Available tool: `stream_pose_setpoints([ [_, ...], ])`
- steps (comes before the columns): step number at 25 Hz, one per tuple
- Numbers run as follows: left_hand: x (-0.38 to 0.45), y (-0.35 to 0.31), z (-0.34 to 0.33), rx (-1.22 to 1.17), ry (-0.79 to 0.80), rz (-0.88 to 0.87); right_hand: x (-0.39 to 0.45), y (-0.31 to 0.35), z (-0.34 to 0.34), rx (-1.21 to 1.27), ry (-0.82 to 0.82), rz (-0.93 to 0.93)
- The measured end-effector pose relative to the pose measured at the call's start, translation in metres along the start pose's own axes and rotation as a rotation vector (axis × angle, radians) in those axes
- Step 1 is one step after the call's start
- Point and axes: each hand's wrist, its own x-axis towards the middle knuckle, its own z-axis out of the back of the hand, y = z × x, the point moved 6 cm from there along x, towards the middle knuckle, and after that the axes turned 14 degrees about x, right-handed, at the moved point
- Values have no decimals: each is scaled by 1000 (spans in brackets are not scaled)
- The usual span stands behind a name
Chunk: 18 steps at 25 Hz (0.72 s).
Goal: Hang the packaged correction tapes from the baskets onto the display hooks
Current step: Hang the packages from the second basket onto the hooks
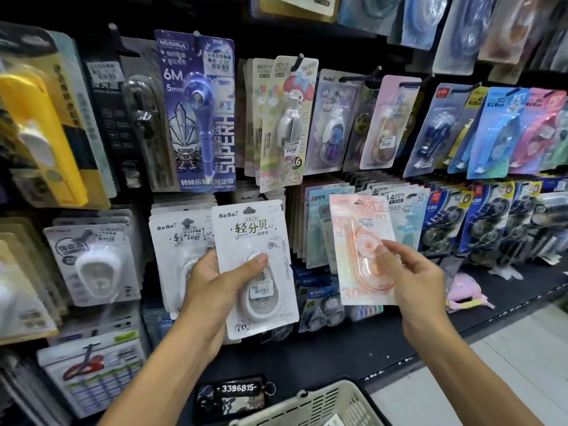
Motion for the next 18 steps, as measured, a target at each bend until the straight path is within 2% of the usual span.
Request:
stream_pose_setpoints([
  [3,1,1,-1,1,8,-4,5,4,-8,-95,65,-15],
  [6,1,3,0,-4,10,2,4,3,-11,-144,43,-7],
  [9,2,1,4,0,0,3,1,8,-6,-63,-53,-9],
  [13,2,-3,9,-12,-25,4,3,10,-1,42,-49,-85],
  [16,0,-2,6,-21,-16,18,12,5,-10,-112,34,-164],
  [18,-1,-1,4,-4,-23,26,15,-2,-18,-317,107,-183],
])
